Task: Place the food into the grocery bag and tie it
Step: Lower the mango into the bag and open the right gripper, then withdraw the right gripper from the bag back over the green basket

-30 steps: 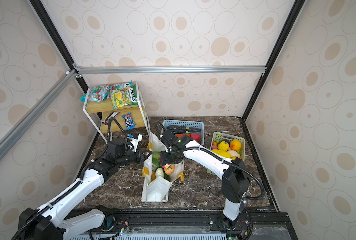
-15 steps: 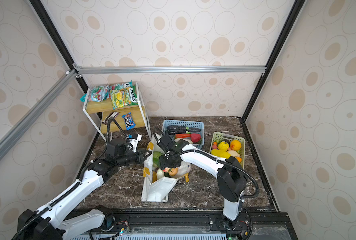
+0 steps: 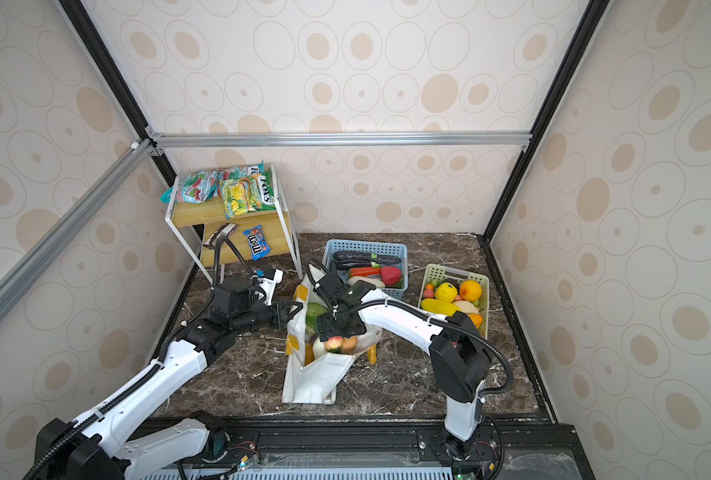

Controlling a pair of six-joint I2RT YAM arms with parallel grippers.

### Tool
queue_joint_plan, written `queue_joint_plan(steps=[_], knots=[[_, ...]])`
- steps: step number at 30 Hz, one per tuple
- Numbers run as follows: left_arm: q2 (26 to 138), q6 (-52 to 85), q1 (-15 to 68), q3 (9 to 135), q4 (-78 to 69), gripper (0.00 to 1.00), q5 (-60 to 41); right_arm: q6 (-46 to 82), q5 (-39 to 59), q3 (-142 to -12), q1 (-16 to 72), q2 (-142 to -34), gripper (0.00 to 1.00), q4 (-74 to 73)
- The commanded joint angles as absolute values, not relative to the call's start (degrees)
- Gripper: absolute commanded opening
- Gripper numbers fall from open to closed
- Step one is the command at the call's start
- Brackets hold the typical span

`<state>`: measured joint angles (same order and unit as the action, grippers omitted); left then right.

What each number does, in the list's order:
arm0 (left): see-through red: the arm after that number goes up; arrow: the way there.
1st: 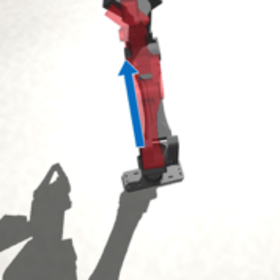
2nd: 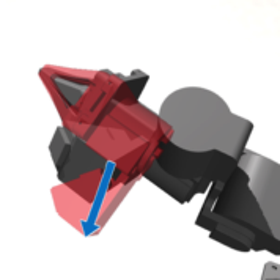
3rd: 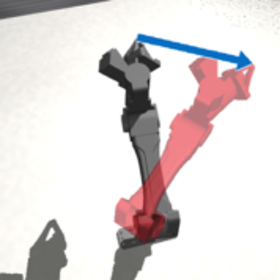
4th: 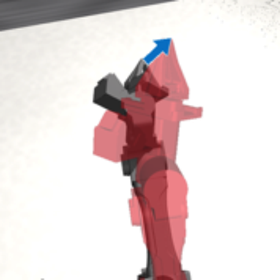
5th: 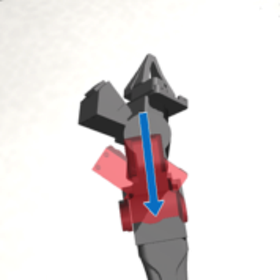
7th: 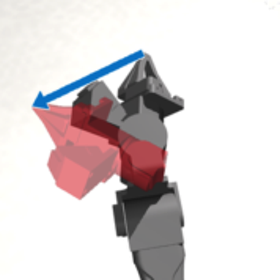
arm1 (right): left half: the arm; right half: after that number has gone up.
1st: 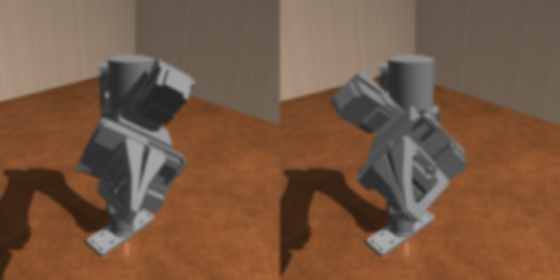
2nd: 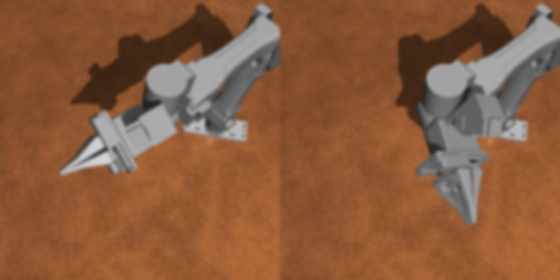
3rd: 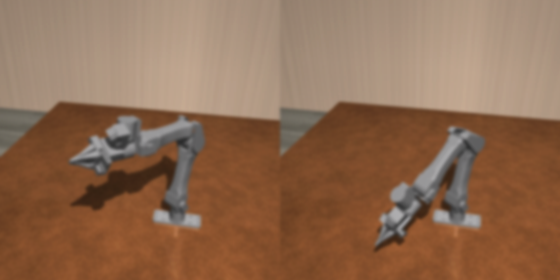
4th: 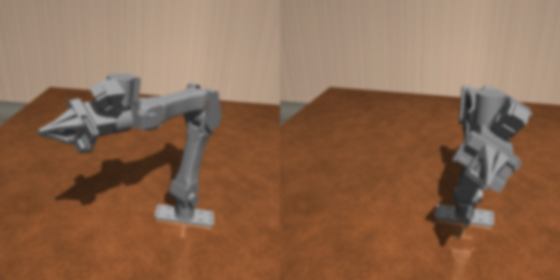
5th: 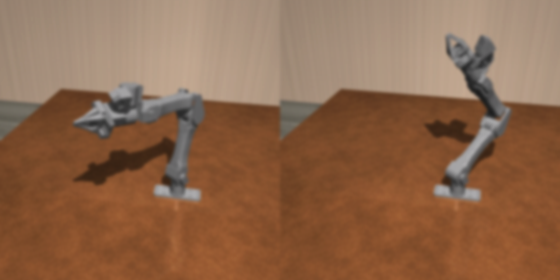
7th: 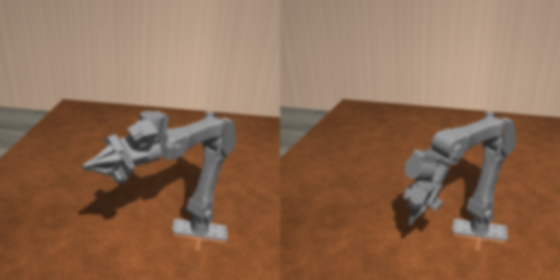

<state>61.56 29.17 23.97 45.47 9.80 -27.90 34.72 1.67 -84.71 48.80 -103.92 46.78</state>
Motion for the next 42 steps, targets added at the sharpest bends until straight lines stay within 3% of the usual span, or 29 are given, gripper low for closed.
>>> queue_joint_plan(steps=[1, 22, 34, 42], knots=[[60.82, 29.48, 24.28, 45.45, 9.06, 0.00, -27.31, 35.21, -1.43, -87.57, 48.87, -101.07, 0.88, 51.58], [61.24, 29.44, 24.32, 45.76, 8.70, 0.00, -27.42, 34.44, -8.65, -102.92, 43.80, -94.14, 0.93, 62.76], [61.09, 29.44, 24.22, 45.41, 8.33, 0.00, -27.27, 47.68, -8.87, -85.08, 23.50, -79.55, 0.94, 55.33], [60.93, 29.45, 24.32, 45.42, 8.38, 0.00, -27.29, 49.85, -11.52, -78.23, 15.12, -74.71, 0.95, 53.33]])
